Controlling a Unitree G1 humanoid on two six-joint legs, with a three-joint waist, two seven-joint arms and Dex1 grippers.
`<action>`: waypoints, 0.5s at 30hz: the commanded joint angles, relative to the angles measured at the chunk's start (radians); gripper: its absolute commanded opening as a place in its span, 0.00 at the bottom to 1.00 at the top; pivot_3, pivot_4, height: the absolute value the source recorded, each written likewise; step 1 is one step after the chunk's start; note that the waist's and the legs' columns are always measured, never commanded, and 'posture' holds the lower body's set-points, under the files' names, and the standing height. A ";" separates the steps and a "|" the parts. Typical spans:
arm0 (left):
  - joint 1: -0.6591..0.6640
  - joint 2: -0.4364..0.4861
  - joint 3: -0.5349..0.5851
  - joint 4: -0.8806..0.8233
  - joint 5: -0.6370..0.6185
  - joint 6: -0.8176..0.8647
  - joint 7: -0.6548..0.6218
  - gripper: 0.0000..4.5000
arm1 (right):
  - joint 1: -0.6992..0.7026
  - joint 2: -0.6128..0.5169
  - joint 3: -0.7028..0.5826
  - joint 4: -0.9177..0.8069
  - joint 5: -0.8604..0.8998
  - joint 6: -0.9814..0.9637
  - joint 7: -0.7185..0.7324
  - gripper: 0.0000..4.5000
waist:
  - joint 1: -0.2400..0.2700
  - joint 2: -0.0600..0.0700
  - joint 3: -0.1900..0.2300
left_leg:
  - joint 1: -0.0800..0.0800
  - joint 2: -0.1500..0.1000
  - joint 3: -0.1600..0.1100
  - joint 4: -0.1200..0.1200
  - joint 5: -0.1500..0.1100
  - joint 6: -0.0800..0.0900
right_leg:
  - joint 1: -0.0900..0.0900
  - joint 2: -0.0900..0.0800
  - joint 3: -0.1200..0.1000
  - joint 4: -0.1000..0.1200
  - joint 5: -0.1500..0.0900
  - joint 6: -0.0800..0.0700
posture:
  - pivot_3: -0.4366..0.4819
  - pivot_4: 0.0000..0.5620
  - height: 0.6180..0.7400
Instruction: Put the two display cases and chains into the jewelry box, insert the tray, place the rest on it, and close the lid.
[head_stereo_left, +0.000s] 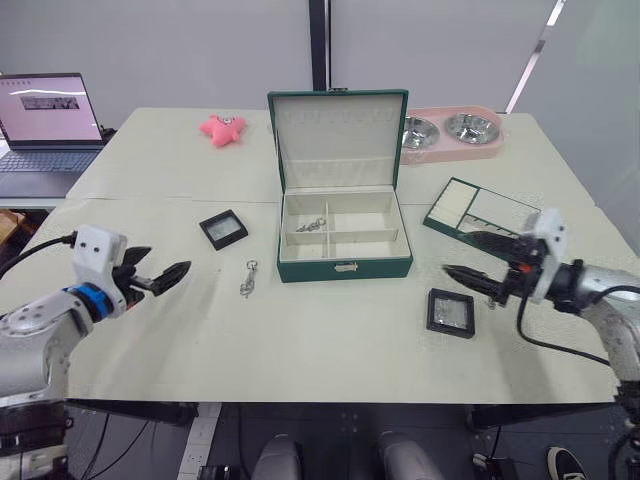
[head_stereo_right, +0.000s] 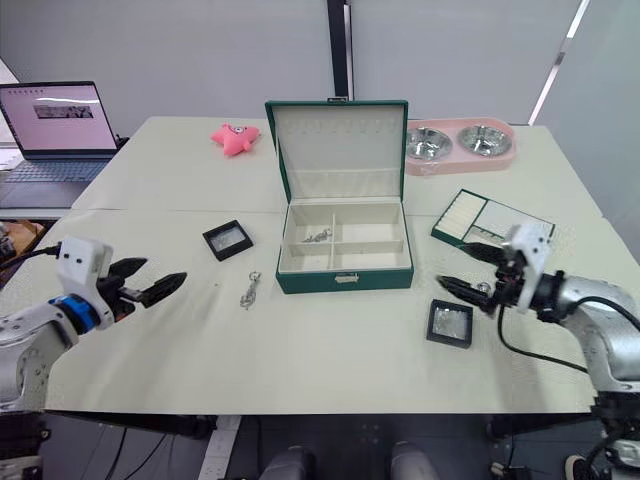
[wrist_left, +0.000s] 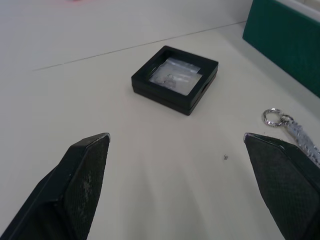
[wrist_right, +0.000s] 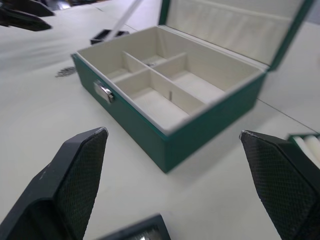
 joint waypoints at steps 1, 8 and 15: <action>-0.062 -0.021 -0.037 0.054 0.030 -0.043 0.009 0.99 | -0.094 0.035 0.058 -0.042 0.008 0.010 0.004 1.00 | 0.000 0.000 0.000 | 0.000 0.000 0.000 0.000 0.000 0.000 | 0.000 0.000 0.000 0.000 0.000 0.000 | 0.48 0.27 1.00; -0.219 -0.030 -0.151 0.217 0.112 -0.139 -0.041 0.99 | -0.208 0.114 0.161 -0.034 -0.010 0.029 0.002 1.00 | 0.000 0.000 0.000 | -0.001 0.000 -0.001 0.000 0.000 0.000 | -0.001 0.000 -0.001 0.000 0.000 0.000 | 0.48 0.27 1.00; -0.384 -0.034 -0.265 0.431 0.201 -0.239 -0.142 0.99 | -0.223 0.148 0.183 -0.031 -0.031 0.025 -0.004 1.00 | 0.000 0.000 0.000 | -0.001 -0.001 -0.001 0.001 0.000 0.000 | -0.002 0.000 -0.002 0.000 0.000 0.000 | 0.48 0.27 1.00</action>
